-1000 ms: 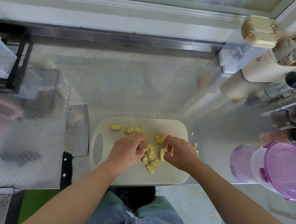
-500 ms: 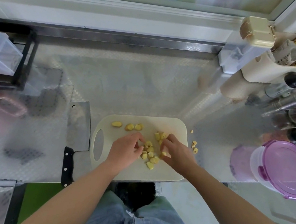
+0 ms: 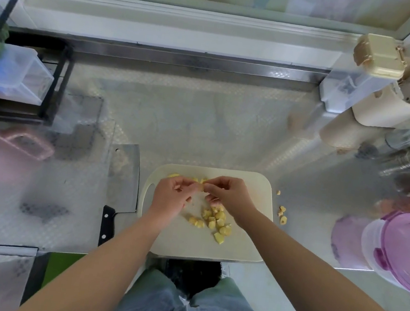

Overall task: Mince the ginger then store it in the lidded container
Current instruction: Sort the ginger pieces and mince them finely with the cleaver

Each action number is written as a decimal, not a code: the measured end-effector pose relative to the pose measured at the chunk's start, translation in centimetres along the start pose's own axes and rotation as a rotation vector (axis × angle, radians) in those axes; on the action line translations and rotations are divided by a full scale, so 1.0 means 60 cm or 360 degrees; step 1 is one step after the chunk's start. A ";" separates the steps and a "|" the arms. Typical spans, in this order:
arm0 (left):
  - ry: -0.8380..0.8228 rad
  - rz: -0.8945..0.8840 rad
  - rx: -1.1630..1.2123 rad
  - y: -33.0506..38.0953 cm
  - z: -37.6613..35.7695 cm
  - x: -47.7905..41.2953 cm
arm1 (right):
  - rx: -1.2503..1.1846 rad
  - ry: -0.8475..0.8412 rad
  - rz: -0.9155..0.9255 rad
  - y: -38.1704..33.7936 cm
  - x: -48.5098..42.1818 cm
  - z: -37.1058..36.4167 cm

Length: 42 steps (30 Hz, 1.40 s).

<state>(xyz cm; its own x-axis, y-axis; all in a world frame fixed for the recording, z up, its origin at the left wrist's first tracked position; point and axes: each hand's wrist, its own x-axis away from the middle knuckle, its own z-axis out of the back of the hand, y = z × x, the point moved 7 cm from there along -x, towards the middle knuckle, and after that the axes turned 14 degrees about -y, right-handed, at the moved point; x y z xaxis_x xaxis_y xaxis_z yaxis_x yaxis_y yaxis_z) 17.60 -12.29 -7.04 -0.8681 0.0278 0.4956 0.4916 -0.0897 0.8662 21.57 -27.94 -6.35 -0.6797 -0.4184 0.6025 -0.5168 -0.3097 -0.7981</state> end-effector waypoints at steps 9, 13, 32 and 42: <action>0.0346 0.0155 -0.0747 -0.009 0.103 -0.037 | 0.0666 0.0088 -0.0089 -0.012 -0.046 -0.028; 0.0433 0.0218 -0.1070 0.007 0.096 -0.040 | 0.0673 0.0109 -0.0039 -0.015 -0.041 -0.021; -0.0467 -0.0286 -0.1507 -0.007 -0.061 0.004 | 0.1844 -0.0242 0.0276 0.050 0.061 0.016; -0.0408 -0.0267 -0.1381 -0.024 -0.065 0.018 | 0.1494 0.0199 0.0118 0.074 0.091 0.014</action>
<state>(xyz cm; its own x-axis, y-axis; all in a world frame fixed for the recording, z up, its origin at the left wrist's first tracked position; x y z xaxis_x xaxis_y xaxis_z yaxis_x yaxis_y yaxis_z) 15.70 -16.04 -8.00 -0.8308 0.3185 0.4565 0.0469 -0.7772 0.6275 15.99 -32.35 -6.62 -0.7728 -0.3873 0.5028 0.1226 -0.8684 -0.4804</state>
